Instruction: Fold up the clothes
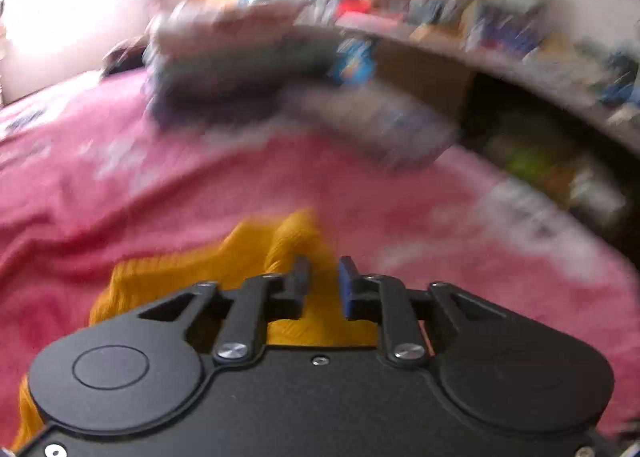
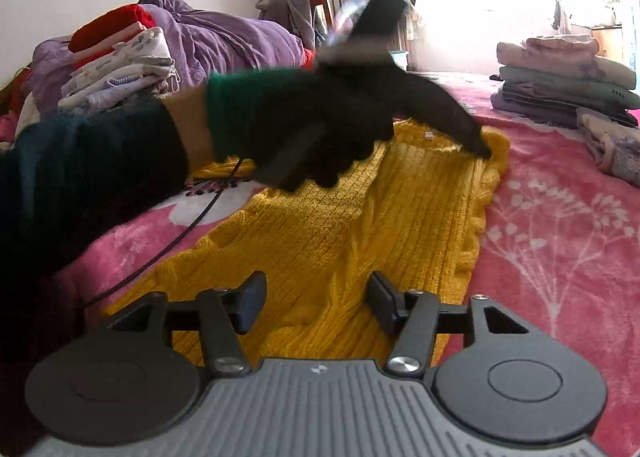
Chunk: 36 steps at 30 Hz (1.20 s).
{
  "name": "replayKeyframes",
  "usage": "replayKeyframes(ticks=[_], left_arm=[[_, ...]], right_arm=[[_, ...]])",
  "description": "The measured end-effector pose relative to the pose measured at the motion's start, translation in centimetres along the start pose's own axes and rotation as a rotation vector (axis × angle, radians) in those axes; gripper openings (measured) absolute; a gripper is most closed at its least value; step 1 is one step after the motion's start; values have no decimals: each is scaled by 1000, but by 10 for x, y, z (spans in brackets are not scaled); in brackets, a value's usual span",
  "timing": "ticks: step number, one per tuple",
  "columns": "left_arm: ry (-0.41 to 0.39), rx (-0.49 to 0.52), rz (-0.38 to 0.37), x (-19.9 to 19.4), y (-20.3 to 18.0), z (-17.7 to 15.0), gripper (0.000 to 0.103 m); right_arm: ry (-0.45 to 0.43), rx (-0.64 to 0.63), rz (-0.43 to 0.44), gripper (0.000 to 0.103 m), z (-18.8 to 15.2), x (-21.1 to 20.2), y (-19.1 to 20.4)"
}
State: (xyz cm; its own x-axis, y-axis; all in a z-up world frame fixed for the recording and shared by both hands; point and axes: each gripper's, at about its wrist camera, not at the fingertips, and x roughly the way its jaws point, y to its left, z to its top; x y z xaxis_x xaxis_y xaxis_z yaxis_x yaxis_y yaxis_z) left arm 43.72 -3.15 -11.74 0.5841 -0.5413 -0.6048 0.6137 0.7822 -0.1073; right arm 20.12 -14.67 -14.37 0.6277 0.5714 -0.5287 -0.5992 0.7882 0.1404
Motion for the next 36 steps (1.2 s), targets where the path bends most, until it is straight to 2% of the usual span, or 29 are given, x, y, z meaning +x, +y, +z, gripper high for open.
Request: replayKeyframes(ticks=[2,4,7,10,14,17,19,21,22,27,30,32,33,34,36], left_arm=[[-1,-32,3,6,1,-1,12],[8,-22,30,7,-3,2,12],[-10,-97,10,2,5,-1,13],[-17,-112,-30,-25,10,8,13],[-74,-107,-69,-73,18,9,13],[-57,-59,-110,-89,15,-1,12],[-3,-12,-131,-82,7,-13,8],[91,73,-74,-58,-7,-29,8],[101,114,-50,-49,-14,-37,8],[77,138,-36,-45,-20,-38,9],[26,64,-18,-68,-15,-36,11],[-57,-32,8,-100,-2,-35,32],[-91,-95,23,-116,7,-37,35],[-121,-157,51,-132,16,-41,39],[-172,-297,141,-169,37,-62,39]], right_arm=[[1,2,-2,60,0,1,-1],[2,-5,-3,62,-1,2,0],[-1,-15,-7,63,-2,2,3],[-9,-9,-7,63,-3,-1,3],[-16,1,-4,63,-4,-4,2],[-10,6,6,63,-1,-6,1],[-2,9,8,64,0,-5,0],[7,7,6,66,1,-3,1],[12,-1,1,67,0,-1,2],[16,-20,-8,69,-2,3,4],[-11,9,17,69,-2,-4,1],[-49,41,25,69,0,-13,-2],[-68,50,21,69,0,-18,-2],[-89,54,20,69,1,-24,-2],[-131,50,21,69,1,-36,2]])
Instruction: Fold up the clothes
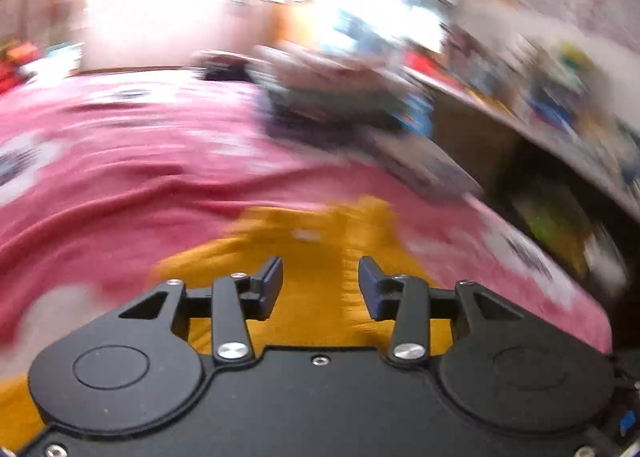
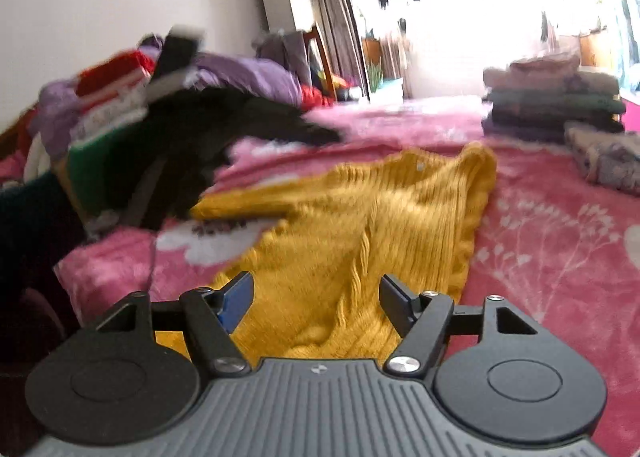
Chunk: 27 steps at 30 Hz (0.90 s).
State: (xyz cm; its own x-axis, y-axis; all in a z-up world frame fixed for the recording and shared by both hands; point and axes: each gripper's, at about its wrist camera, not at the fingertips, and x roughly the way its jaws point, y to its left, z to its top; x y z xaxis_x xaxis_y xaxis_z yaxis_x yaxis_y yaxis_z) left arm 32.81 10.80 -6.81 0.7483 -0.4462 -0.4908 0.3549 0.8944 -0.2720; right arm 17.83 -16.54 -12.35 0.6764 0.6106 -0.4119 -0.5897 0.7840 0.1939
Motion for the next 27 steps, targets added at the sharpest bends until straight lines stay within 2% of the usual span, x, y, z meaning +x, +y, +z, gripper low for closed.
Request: replayKeyframes(ticks=[3,6,10,14,16,20,22,24,26,27], left_arm=[[-67,-234,104,-54,51,-21,40],[-121,-423,220,-103,92,-51,41],[-147,-641,275,-138,127,-87,41],[-141,-665,268,-140,139,-95,41],[-133,-639,213,-133,135,-92,41],[-106,-539,128,-107,119,-75,41],[-90,-501,110,-95,113,-65,41],[-85,-490,122,-84,115,-56,41],[-84,-464,105,-72,115,-50,48],[-80,-450,93,-64,116,-47,50]], right_arm=[[-38,-6,-21,69,1,-13,3],[-61,57,-56,69,-1,-22,-6],[-80,97,-129,69,0,-32,-11],[-60,-77,-125,69,12,-30,36],[-12,-183,-82,69,15,-21,72],[107,-274,1,68,2,14,130],[169,-319,11,67,-7,31,152],[204,-377,-21,65,-14,43,165],[226,-399,-56,46,-18,52,168],[237,-387,-62,40,-18,55,165]])
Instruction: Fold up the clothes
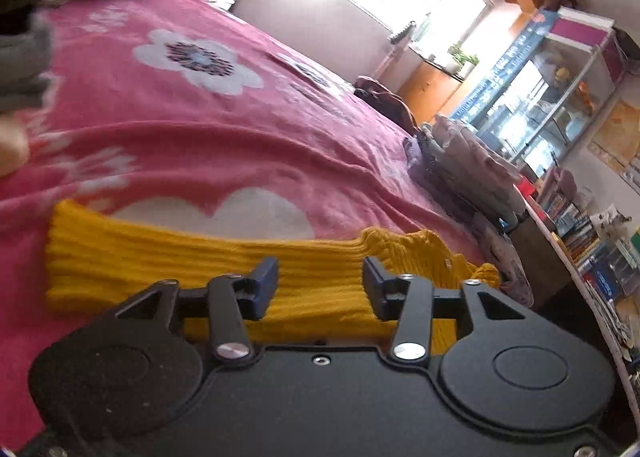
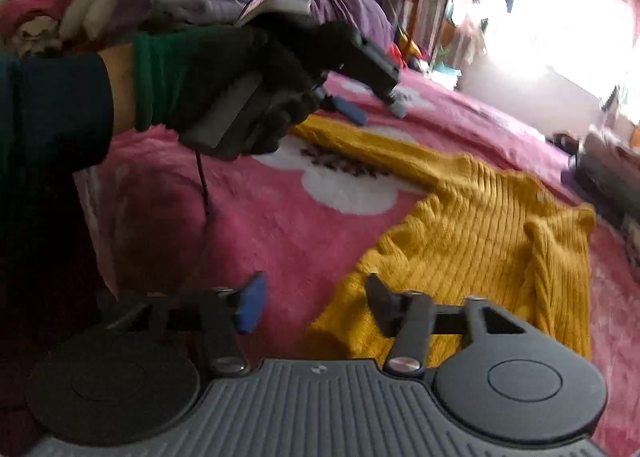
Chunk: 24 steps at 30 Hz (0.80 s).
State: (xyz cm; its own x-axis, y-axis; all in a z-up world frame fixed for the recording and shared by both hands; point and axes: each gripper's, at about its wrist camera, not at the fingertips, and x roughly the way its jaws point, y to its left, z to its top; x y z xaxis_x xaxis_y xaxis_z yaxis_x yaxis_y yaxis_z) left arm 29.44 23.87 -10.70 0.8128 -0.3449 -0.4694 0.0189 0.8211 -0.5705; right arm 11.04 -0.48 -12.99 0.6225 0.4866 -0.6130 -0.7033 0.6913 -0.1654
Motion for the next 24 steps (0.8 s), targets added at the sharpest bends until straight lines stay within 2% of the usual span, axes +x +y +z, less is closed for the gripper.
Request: replayKeyframes(ticks=[1,2,5,10,13,15,16,17,18,19,20,21,24], left_arm=[[19,18,-23,12,-3,1,56],[37,38,-41,23,-6,2,58],[77,148,-20,50,-21,4,59],[96,273,5,83,-41,14,63],[175,278,9,107,-41,18,64],[204,294,12,114,-42,17,56],[211,307,11,117,-42,17,34],[217,310,1,117,-41,17,20],[221,302,-23,117,-39,18,17],[223,297,-49,116,-38,19,13],[225,291,-73,115,-37,19,12],[223,282,-88,113,-37,20,11],[185,232,-156,101,-42,27,10]], right_arm=[[14,12,-1,33,-2,3,-4],[29,25,-4,28,-4,6,-9],[35,60,-1,21,-13,7,-16],[32,97,11,18,-18,1,-24],[12,122,15,19,-19,0,-27],[-24,108,2,30,-15,0,-23],[-37,88,-6,41,-13,2,-20],[-42,73,-9,42,-12,6,-19],[-44,62,-10,41,-11,11,-17],[-30,63,0,35,-12,18,-18],[-19,75,7,20,-15,24,-22],[-26,94,4,14,-18,24,-26],[-66,199,31,11,-21,9,-44]])
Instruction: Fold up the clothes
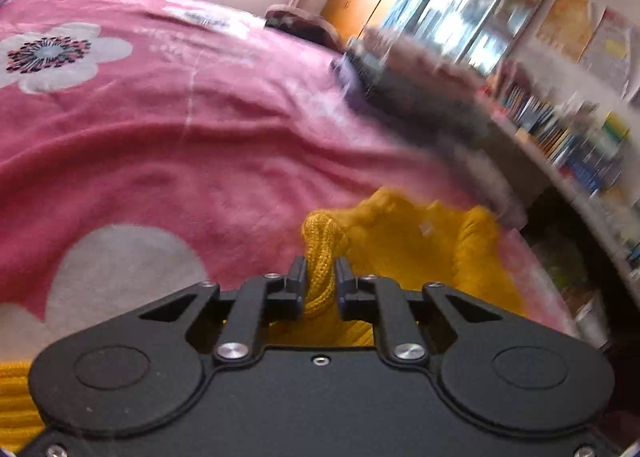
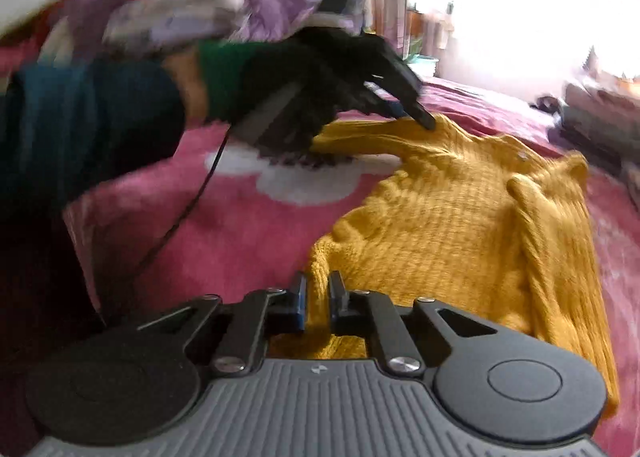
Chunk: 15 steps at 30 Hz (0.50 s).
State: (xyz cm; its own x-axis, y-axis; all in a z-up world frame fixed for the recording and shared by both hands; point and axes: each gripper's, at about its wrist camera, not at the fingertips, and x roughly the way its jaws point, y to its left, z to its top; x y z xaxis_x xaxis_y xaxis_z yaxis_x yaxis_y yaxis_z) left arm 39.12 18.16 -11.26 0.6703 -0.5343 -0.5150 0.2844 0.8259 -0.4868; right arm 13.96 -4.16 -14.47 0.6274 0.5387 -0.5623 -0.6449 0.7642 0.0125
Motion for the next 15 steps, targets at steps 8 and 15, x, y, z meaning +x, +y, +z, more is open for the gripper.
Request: replayKeyframes(ticks=[8,15], left_arm=[[-94,-52,-155,-14,-37,17,10],[-83,-41,-213,5,-68,20,10]], right_arm=[[-36,350,62,10,-8,-38,-48],[-70,450,53,10,-18,-58,-63]])
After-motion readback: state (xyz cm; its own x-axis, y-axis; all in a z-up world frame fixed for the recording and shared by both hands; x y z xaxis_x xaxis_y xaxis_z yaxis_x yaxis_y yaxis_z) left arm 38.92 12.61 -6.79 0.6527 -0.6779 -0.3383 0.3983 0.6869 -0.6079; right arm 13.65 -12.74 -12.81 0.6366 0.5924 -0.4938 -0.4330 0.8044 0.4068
